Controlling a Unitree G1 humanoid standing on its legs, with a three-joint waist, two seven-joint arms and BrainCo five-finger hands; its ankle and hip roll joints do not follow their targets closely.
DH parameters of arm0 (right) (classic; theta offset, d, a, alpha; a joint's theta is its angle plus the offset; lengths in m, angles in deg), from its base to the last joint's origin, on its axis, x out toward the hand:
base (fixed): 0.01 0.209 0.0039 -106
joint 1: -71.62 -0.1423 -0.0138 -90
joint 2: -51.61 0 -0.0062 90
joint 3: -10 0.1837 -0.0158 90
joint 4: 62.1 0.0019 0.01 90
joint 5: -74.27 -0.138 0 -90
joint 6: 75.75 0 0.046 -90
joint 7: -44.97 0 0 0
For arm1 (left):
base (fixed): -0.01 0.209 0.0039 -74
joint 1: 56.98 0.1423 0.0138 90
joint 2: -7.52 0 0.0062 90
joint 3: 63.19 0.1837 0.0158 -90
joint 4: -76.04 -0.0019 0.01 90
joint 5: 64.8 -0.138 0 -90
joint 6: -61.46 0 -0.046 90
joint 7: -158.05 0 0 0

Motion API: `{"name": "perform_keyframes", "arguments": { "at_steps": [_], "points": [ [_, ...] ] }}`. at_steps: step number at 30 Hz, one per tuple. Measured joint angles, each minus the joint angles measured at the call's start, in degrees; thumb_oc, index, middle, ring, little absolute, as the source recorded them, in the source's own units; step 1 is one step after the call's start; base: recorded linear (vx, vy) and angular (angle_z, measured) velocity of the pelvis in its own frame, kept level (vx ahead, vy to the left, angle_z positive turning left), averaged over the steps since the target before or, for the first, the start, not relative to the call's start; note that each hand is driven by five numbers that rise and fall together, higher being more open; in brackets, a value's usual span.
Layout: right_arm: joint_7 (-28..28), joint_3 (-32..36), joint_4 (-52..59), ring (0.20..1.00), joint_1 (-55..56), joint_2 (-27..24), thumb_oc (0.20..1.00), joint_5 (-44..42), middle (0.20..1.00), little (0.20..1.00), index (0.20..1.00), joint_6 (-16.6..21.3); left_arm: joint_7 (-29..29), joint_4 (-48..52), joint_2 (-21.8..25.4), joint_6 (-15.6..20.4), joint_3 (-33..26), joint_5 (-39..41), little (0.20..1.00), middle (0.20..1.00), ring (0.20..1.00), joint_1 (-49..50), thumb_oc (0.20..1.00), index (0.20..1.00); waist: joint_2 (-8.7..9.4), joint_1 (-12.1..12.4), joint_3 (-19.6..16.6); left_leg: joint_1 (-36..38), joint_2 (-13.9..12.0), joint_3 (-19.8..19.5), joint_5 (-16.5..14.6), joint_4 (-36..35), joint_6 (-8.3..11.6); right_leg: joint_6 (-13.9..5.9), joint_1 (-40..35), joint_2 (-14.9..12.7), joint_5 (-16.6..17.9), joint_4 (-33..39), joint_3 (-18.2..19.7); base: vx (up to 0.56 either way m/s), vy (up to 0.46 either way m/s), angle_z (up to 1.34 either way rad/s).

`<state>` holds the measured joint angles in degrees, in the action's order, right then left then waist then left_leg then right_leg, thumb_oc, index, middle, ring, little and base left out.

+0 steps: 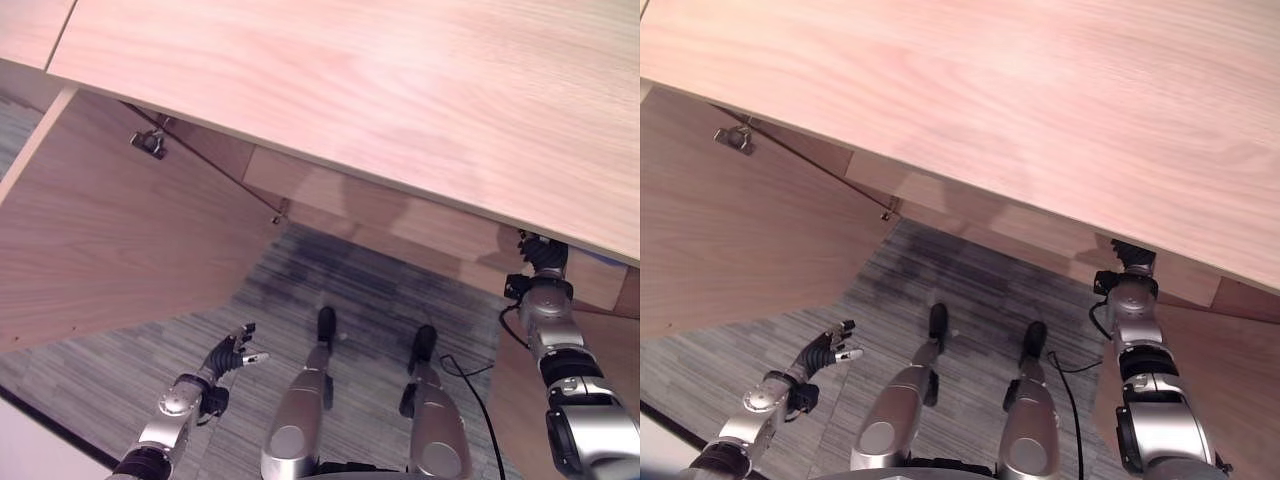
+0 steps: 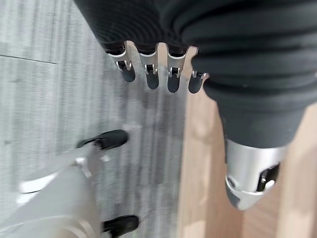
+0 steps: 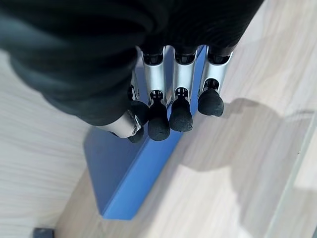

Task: Put the empty folder in the office cabinet

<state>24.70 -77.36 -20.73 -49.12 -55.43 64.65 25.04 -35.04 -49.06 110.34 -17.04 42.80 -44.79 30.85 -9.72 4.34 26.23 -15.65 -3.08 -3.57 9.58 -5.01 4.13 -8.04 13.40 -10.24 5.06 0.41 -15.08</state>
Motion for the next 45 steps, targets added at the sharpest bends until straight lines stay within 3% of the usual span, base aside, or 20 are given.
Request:
{"name": "perform_keyframes", "arguments": {
  "at_steps": [3,10,16,25,35,45],
  "points": [
    [0.27,-1.40,-7.27,0.200,-5.37,-3.29,0.200,-0.66,0.200,0.200,0.200,-0.32,-1.80,4.85,4.01,-0.09,2.48,2.23,1.000,1.000,1.000,0.17,1.000,1.000,-1.66,1.23,0.69,-0.14,0.06,-0.12,0.05,0.01,-0.01,0.00,0.10,-0.03,0.00,-0.13,-0.15,0.00,0.000,0.00],
    [1.85,-5.36,-13.39,0.200,-11.34,-5.69,0.200,-2.88,0.200,0.200,0.200,-1.61,-2.79,8.94,7.19,-0.05,2.74,6.05,1.000,1.000,1.000,0.12,1.000,1.000,-1.75,1.67,0.71,-0.32,0.11,-0.35,0.06,0.19,0.00,-0.03,0.72,-0.24,-0.75,-1.47,-0.30,0.00,-0.004,0.02],
    [2.91,-9.89,-17.84,0.200,-16.47,-10.25,0.200,-5.07,0.200,0.200,0.200,-2.31,-3.12,12.82,12.03,0.01,4.23,8.89,1.000,1.000,1.000,0.16,1.000,1.000,-3.10,2.43,1.15,-2.03,0.33,-0.56,0.74,0.54,-0.07,-0.17,3.40,-0.78,-1.48,-4.18,-0.15,0.00,0.000,0.00],
    [4.51,-11.17,-24.53,0.200,-22.13,-16.70,0.200,-9.63,0.200,0.200,0.200,-3.61,-3.56,19.88,14.70,-0.03,2.88,15.41,1.000,1.000,1.000,0.46,1.000,1.000,-3.84,2.99,0.64,-5.44,2.21,-0.25,2.24,0.85,-0.79,-1.15,10.43,-3.56,-3.82,-11.36,1.51,-0.01,-0.002,0.01],
    [4.64,-11.68,-25.89,0.200,-24.64,-19.38,0.200,-9.62,0.200,0.200,0.200,-5.20,-4.06,20.83,14.91,-0.11,1.78,17.99,1.000,1.000,1.000,1.36,1.000,1.000,-4.53,2.71,0.15,-5.48,2.25,-0.16,2.42,0.92,-0.83,-1.04,10.71,-3.86,-3.88,-11.79,1.63,0.00,0.000,0.00],
    [4.65,-18.75,-25.85,0.200,-34.81,-21.52,0.200,-11.73,0.200,0.200,0.200,-5.18,-5.02,21.70,17.13,-0.40,1.79,19.59,1.000,1.000,1.000,2.64,1.000,1.000,-5.08,2.52,-0.25,-5.51,2.32,0.46,2.43,0.92,-0.84,-0.96,11.66,-3.95,-3.93,-12.93,2.04,0.00,0.002,-0.01]
  ]
}}
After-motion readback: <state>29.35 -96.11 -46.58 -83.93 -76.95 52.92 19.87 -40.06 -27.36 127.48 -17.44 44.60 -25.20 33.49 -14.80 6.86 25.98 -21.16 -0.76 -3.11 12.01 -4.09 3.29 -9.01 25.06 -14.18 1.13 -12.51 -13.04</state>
